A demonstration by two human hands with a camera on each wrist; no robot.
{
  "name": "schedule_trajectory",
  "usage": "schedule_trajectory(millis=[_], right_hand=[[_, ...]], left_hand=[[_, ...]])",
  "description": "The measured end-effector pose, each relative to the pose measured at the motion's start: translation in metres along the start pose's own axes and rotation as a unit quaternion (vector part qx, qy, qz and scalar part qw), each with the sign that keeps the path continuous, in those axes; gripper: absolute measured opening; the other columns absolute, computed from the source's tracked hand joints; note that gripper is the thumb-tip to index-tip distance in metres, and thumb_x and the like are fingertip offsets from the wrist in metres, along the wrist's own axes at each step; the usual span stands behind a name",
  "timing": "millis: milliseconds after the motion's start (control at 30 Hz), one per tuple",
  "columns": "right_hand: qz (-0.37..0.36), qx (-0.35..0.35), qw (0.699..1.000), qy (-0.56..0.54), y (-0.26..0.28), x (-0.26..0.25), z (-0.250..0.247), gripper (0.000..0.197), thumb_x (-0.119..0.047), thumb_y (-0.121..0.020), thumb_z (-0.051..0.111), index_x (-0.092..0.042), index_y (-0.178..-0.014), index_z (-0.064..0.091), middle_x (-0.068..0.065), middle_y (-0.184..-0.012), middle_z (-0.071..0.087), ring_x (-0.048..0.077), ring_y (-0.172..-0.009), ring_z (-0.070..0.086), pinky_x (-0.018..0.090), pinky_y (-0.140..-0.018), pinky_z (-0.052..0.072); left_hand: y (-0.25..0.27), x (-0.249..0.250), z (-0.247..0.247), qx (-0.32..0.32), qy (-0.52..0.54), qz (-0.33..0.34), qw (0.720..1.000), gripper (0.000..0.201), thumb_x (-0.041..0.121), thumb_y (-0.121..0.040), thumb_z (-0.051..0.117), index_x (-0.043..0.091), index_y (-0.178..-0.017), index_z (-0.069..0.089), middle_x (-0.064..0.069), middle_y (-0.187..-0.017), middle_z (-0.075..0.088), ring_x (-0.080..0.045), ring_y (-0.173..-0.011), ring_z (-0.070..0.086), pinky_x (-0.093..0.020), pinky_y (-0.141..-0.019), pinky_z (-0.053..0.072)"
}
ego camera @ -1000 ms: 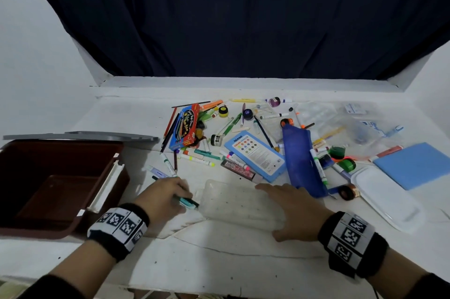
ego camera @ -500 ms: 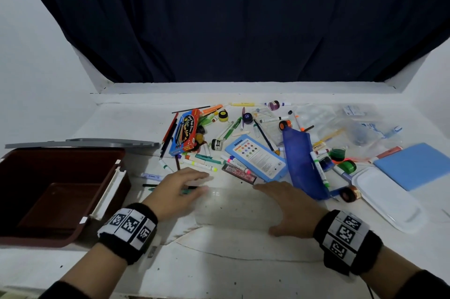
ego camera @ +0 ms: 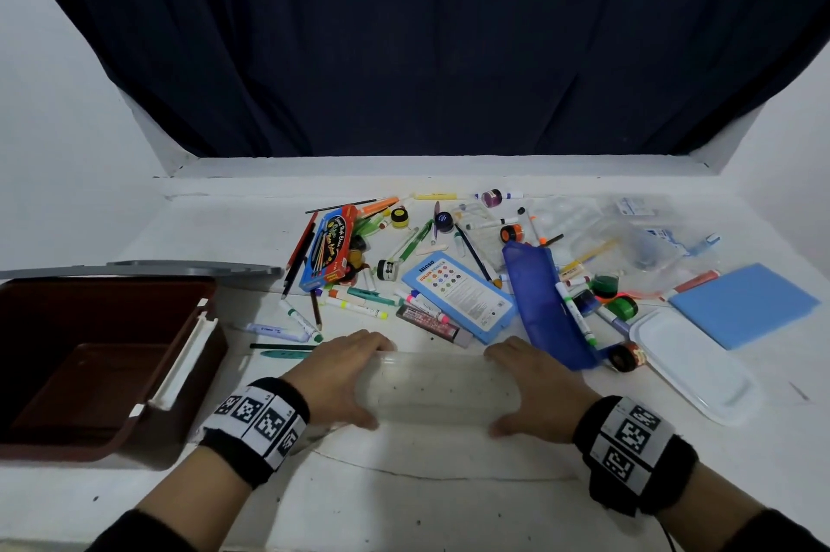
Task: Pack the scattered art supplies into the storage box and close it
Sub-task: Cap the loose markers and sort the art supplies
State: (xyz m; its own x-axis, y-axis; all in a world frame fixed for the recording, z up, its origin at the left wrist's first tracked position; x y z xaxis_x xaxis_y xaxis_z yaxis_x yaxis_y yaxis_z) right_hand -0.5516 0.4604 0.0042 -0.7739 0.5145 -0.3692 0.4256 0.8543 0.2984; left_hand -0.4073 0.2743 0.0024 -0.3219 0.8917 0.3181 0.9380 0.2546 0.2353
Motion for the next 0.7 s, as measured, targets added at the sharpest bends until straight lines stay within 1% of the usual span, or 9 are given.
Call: schedule_trajectory(millis=[100,200,300,367,500,567,600,667,700], right_hand=[[-0.001,-0.007,1.000,0.019,-0.0011,-0.0028,-0.0012,0.091,-0.054,-0.066,0.082,-0.028,-0.140,0.036,-0.010,-0.137,0.040,0.010,-0.124,0.042,0.031,-0.106,0.039],[-0.002,-0.008,0.999,0.037,-0.0007,-0.0053,-0.0032,0.091,-0.056,-0.066,0.081,-0.028,-0.140,0.036,-0.010,-0.137,0.042,0.010,-0.122,0.045,0.030,-0.104,0.041],[0.004,-0.010,0.999,0.033,-0.0006,-0.0057,-0.0050,0.088,-0.056,-0.064,0.082,-0.029,-0.134,0.037,-0.010,-0.134,0.046,0.010,-0.118,0.047,0.029,-0.101,0.042],[0.011,-0.012,0.999,0.031,-0.0003,-0.0055,-0.0055,0.086,-0.055,-0.064,0.083,-0.029,-0.131,0.036,-0.009,-0.132,0.048,0.011,-0.115,0.049,0.030,-0.099,0.044],[0.017,-0.016,0.999,0.033,0.0012,-0.0054,-0.0066,0.088,-0.054,-0.063,0.084,-0.031,-0.133,0.036,-0.011,-0.133,0.048,0.011,-0.117,0.048,0.033,-0.101,0.045],[0.017,-0.022,0.999,0.044,0.0019,-0.0054,-0.0077,0.088,-0.053,-0.064,0.083,-0.031,-0.135,0.037,-0.011,-0.135,0.049,0.012,-0.120,0.048,0.035,-0.101,0.044],[0.017,-0.027,0.998,0.052,0.0021,-0.0058,-0.0083,0.088,-0.054,-0.064,0.083,-0.031,-0.136,0.037,-0.011,-0.136,0.049,0.012,-0.121,0.048,0.036,-0.102,0.044],[0.016,-0.034,0.997,0.074,0.0015,-0.0075,-0.0091,0.090,-0.055,-0.064,0.083,-0.030,-0.138,0.036,-0.011,-0.137,0.048,0.013,-0.123,0.048,0.037,-0.102,0.044],[0.014,-0.037,0.995,0.089,0.0006,-0.0086,-0.0094,0.091,-0.055,-0.065,0.082,-0.030,-0.138,0.035,-0.011,-0.137,0.048,0.013,-0.123,0.048,0.038,-0.101,0.044]], left_hand=[[-0.0024,0.0054,-0.0019,-0.018,-0.022,0.000,1.000,0.080,0.045,-0.062,0.089,0.031,-0.125,0.042,0.014,-0.123,0.051,-0.010,-0.109,0.051,-0.030,-0.091,0.045],[0.0003,0.0058,-0.0005,-0.016,-0.031,-0.005,0.999,0.081,0.048,-0.064,0.087,0.031,-0.128,0.039,0.011,-0.126,0.051,-0.014,-0.110,0.052,-0.035,-0.093,0.045],[0.0025,0.0034,0.0039,-0.013,-0.019,-0.014,1.000,0.085,0.051,-0.065,0.085,0.035,-0.131,0.034,0.010,-0.128,0.050,-0.016,-0.112,0.051,-0.037,-0.094,0.045],[0.0027,0.0029,0.0037,-0.006,-0.001,-0.018,1.000,0.087,0.051,-0.064,0.085,0.038,-0.132,0.032,0.011,-0.129,0.050,-0.015,-0.113,0.050,-0.036,-0.095,0.044],[0.0043,-0.0014,0.0035,0.003,0.017,-0.033,0.999,0.086,0.050,-0.062,0.087,0.041,-0.133,0.039,0.014,-0.132,0.052,-0.011,-0.120,0.046,-0.035,-0.101,0.042],[0.0054,-0.0034,0.0028,0.012,0.015,-0.041,0.999,0.087,0.051,-0.058,0.088,0.046,-0.132,0.041,0.013,-0.128,0.053,-0.011,-0.121,0.045,-0.037,-0.101,0.040],[0.0058,-0.0030,0.0013,0.020,0.003,-0.044,0.999,0.088,0.053,-0.056,0.087,0.047,-0.132,0.042,0.013,-0.126,0.053,-0.011,-0.122,0.042,-0.038,-0.100,0.038],[0.0053,-0.0003,-0.0013,0.028,-0.037,-0.043,0.998,0.090,0.056,-0.055,0.086,0.044,-0.134,0.045,0.014,-0.122,0.054,-0.009,-0.122,0.036,-0.038,-0.099,0.031],[0.0042,0.0004,-0.0013,0.028,-0.041,-0.044,0.998,0.089,0.055,-0.055,0.086,0.043,-0.134,0.047,0.015,-0.121,0.055,-0.009,-0.121,0.038,-0.038,-0.098,0.031]])
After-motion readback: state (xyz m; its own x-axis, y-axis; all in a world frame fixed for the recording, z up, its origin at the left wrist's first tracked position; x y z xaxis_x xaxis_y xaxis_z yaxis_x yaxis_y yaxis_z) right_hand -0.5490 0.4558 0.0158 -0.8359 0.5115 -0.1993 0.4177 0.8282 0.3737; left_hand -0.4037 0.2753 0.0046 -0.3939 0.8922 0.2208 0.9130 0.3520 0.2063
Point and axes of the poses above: each hand's wrist, its own y-axis away from the middle knuckle, its own z-axis out of the palm, x = y × z, the point moved 7 cm from there along -y, towards the middle knuckle
